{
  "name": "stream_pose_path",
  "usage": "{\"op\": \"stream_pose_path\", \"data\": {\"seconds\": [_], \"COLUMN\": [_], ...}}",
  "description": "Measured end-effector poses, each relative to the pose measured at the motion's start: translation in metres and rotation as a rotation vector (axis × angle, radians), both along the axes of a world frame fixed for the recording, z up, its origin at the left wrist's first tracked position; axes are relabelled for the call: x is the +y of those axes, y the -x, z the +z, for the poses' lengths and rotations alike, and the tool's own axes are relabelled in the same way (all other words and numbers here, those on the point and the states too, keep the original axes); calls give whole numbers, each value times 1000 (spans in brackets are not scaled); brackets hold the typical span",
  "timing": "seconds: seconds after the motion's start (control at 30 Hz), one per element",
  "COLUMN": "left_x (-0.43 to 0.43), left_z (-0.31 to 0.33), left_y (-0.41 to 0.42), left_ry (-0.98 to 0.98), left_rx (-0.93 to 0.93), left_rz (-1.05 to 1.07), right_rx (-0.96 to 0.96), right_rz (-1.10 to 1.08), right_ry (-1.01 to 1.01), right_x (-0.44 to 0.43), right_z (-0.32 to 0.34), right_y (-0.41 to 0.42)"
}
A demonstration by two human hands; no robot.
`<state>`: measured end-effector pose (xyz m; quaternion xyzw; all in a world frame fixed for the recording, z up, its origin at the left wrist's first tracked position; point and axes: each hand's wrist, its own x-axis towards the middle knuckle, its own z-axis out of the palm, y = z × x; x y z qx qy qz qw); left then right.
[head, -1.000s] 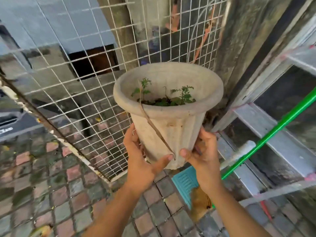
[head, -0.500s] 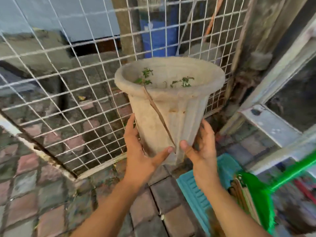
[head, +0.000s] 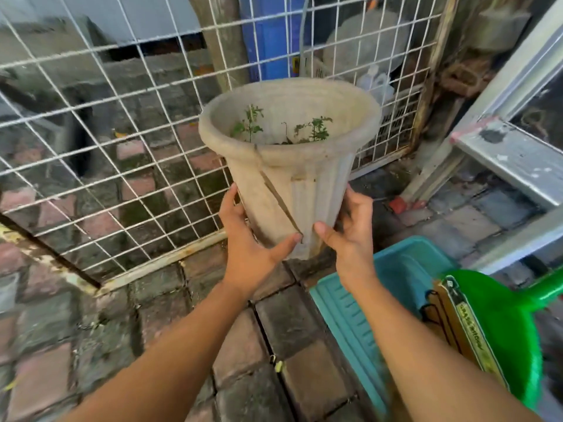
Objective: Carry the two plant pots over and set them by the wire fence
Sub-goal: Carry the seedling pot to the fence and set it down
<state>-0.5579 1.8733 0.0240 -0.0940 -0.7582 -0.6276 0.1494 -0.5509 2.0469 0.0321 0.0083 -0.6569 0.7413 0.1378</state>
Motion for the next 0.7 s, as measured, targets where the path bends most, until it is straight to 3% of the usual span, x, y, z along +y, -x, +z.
{"op": "stream_pose_path", "data": {"seconds": [0.3, 0.47, 0.7], "left_x": [0, -6, -2], "left_z": [-57, -67, -77], "left_y": [5, 12, 20], "left_ry": [48, 114, 168], "left_rx": [-83, -1, -180], "left_rz": [25, -65, -12], "right_rx": [-68, -80, -164], "right_rz": [-27, -8, 31], "right_ry": [-63, -134, -158], "right_x": [1, 6, 21], "right_z": [-49, -70, -73], "right_y": [4, 2, 11]}}
